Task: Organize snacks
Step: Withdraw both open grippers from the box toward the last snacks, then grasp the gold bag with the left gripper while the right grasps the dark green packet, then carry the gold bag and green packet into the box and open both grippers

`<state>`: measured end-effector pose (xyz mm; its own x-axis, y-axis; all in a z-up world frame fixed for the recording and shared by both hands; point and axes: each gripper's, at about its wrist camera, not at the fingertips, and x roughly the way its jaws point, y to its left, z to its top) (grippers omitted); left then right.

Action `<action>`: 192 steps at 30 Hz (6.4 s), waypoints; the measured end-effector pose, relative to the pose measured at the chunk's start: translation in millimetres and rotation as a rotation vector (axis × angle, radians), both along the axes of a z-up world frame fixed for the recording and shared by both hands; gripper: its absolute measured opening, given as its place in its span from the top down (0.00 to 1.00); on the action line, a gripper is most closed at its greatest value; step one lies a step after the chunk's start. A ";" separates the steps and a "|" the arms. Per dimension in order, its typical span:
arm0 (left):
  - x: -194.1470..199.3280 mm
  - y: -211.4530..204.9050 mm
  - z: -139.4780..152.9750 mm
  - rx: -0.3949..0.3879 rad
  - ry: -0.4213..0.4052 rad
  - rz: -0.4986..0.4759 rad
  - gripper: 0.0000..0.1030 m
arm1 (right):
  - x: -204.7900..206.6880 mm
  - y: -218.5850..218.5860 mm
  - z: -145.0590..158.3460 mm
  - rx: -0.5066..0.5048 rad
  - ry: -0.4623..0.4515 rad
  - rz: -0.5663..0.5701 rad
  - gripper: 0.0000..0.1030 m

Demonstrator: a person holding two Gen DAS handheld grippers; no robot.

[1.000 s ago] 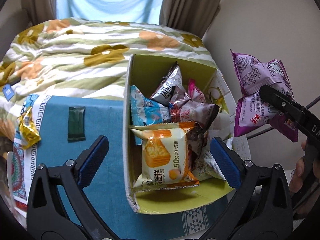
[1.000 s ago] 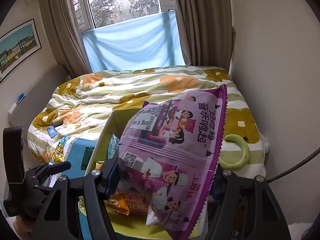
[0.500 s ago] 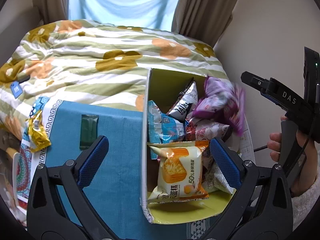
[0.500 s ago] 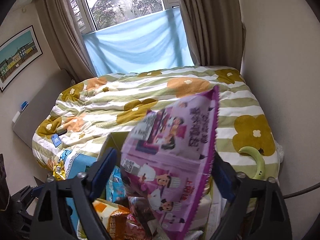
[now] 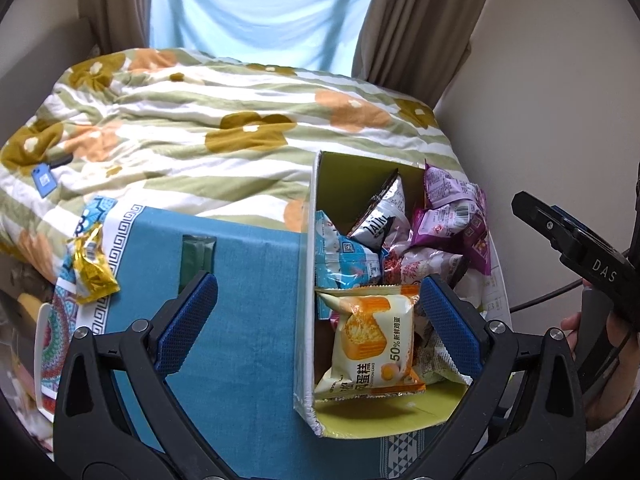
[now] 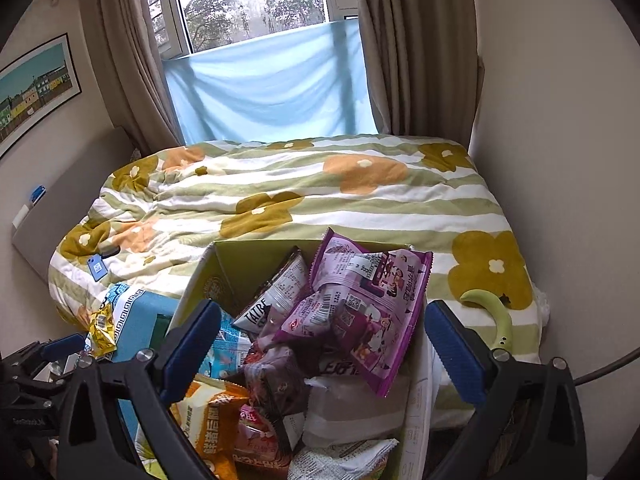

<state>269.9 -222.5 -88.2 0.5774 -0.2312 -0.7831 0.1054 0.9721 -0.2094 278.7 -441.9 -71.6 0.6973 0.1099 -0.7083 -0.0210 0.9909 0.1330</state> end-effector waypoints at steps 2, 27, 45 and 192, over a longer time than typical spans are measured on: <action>-8.9 4.1 10.6 0.011 -0.025 0.005 0.02 | -7.2 2.4 9.7 0.004 -0.020 0.001 0.02; -96.9 183.3 41.8 0.097 -0.108 0.108 0.02 | -117.5 139.0 51.4 -0.123 -0.145 0.071 0.02; -13.4 335.6 -49.6 0.006 0.103 0.092 0.02 | -66.1 314.3 -8.5 -0.082 0.010 0.062 0.02; -88.8 48.6 -12.2 0.081 -0.009 0.030 0.04 | -112.3 -19.8 -49.9 0.159 0.101 -0.141 0.05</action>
<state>181.1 -173.9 -100.4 0.5903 -0.1495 -0.7932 0.0776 0.9887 -0.1286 166.4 -461.7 -121.5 0.6398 0.1320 -0.7571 0.1378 0.9494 0.2821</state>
